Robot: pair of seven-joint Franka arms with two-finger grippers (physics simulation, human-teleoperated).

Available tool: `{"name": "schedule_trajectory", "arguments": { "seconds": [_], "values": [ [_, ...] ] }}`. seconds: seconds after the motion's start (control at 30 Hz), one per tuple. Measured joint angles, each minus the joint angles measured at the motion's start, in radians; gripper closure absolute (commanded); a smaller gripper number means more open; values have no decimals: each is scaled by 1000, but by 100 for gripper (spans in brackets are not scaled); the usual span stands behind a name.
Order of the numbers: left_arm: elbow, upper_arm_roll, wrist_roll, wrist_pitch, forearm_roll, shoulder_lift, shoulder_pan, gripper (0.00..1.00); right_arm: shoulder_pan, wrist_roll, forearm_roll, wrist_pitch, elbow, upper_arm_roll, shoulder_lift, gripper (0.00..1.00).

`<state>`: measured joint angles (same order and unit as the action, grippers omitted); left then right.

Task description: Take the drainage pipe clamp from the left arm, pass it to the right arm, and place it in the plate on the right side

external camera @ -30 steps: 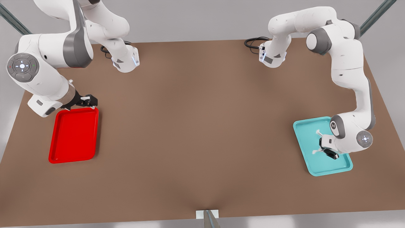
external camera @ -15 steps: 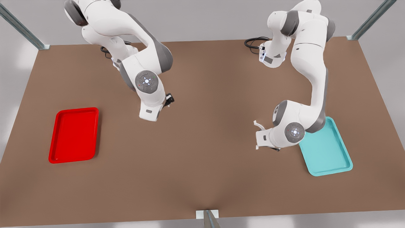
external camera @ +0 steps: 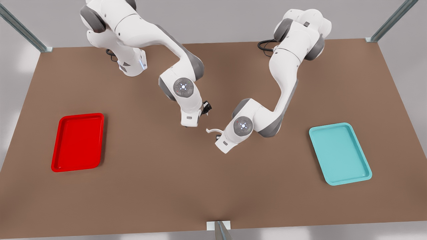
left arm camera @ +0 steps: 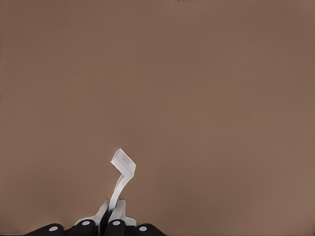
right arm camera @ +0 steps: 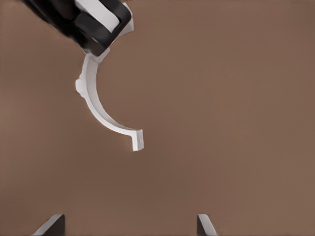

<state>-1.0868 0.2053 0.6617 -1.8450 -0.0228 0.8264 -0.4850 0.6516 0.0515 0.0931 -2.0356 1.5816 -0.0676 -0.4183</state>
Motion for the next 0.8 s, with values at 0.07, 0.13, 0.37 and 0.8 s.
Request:
{"name": "schedule_trajectory", "arguments": {
  "seconds": [0.07,0.13,0.37,0.8],
  "values": [
    [0,0,76,-4,-2,1,-1,79,2,-14,-3,-67,26,-4,-1,0],
    [-1,0,136,-5,-3,1,-1,79,3,-43,-27,-114,37,-4,-3,0],
    [-1,17,283,-4,-4,2,-3,79,30,-146,-254,-209,31,-5,-32,0],
    [-1,19,444,-2,-4,3,-9,79,28,-296,-354,-342,92,-6,-61,0]
  ]
}}
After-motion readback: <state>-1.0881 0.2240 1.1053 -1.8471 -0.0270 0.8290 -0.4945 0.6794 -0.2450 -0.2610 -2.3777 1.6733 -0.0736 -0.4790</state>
